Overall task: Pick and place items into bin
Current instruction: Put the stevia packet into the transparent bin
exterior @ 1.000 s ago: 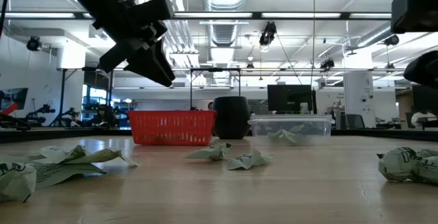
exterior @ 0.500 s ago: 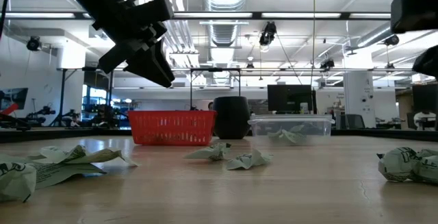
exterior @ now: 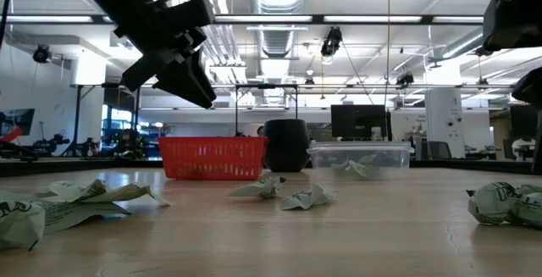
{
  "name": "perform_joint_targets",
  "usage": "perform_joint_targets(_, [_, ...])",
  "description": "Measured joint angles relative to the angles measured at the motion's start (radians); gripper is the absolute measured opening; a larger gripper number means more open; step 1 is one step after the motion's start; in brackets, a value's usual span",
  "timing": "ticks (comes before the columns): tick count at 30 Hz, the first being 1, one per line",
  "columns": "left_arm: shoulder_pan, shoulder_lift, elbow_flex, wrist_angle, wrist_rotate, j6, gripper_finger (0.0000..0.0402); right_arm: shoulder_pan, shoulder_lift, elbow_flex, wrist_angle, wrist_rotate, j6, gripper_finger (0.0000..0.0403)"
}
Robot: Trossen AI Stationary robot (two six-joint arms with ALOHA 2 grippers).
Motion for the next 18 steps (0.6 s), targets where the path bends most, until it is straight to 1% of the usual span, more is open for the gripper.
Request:
perform_joint_targets(3, [0.0, 0.0, 0.0, 0.0, 0.0, 0.0, 0.0109, 0.001, 0.013, -0.011, 0.022, -0.002, 0.0, 0.0192])
perform_joint_targets(6, [0.0, 0.0, 0.0, -0.002, 0.0, -0.006, 0.0109, 0.0, 0.045, -0.013, 0.029, -0.038, 0.0, 0.0192])
perform_joint_targets(10, [0.001, 0.0, 0.0, -0.002, 0.0, -0.022, 0.0109, 0.001, 0.076, -0.009, 0.029, -0.047, -0.002, 0.0192])
perform_joint_targets(15, [0.001, 0.0, 0.0, -0.003, 0.0, -0.022, 0.0109, 0.0, 0.076, -0.009, 0.027, -0.053, -0.005, 0.0191])
perform_joint_targets(18, [0.001, 0.0, 0.0, -0.003, 0.0, -0.022, 0.0109, 0.001, 0.067, -0.009, 0.016, -0.044, -0.011, 0.0182])
